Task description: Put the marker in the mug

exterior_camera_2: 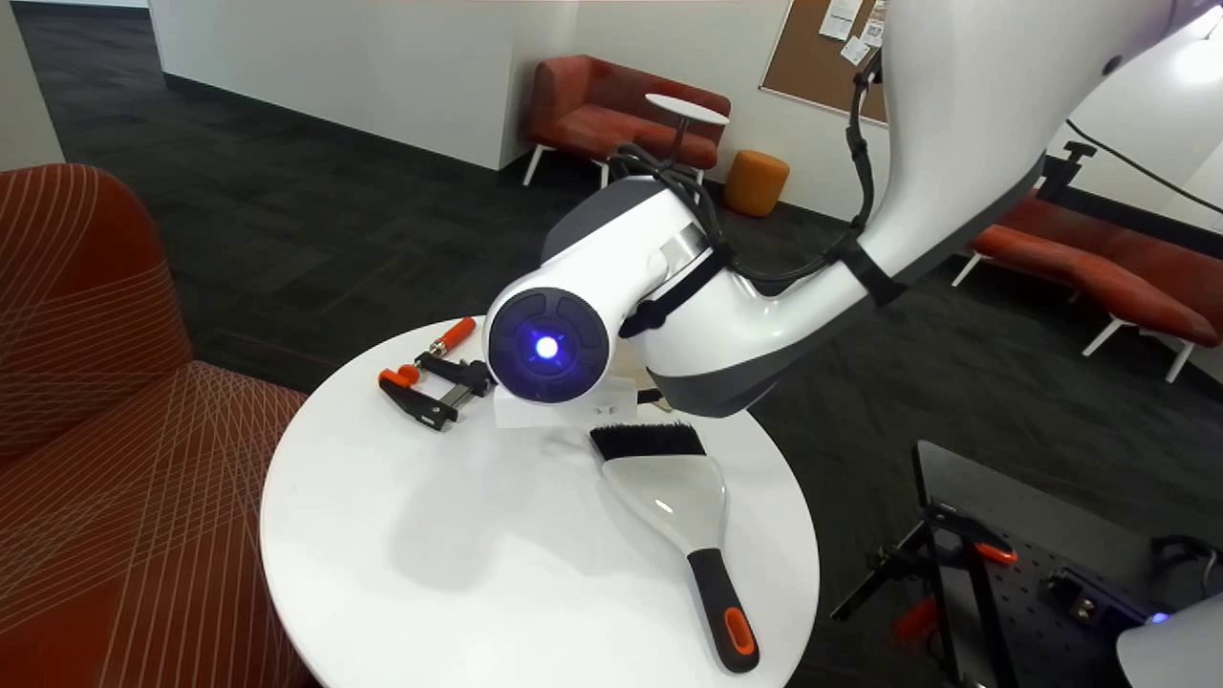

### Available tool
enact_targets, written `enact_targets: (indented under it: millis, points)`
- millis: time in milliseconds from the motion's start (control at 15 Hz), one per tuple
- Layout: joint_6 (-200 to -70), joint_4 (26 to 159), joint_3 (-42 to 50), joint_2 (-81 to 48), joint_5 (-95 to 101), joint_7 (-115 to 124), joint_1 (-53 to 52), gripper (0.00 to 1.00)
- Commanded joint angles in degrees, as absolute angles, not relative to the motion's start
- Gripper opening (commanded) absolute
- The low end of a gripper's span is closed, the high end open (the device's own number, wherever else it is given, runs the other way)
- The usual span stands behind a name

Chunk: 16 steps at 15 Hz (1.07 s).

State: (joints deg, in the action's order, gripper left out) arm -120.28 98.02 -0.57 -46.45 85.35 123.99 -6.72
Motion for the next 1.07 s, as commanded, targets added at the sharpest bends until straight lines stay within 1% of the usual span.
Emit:
enact_targets:
  millis: [0, 67, 133, 867, 933, 1000]
  points:
    - [-120.23, 99.71, -1.43, -43.58, 85.42, 126.28, -6.58, 0.89]
    - [-120.31, 100.44, -1.56, -42.51, 85.52, 126.94, -6.66, 0.96]
    - [-120.41, 100.94, -1.64, -41.68, 85.70, 127.84, -6.72, 1.00]
    - [-121.31, 106.82, -2.63, -31.17, 85.24, 129.50, -6.03, 1.00]
    - [-119.98, 103.26, -2.35, -34.55, 85.44, 128.68, -6.40, 1.00]
    - [-119.99, 103.84, -2.46, -33.88, 85.44, 128.68, -6.37, 1.00]
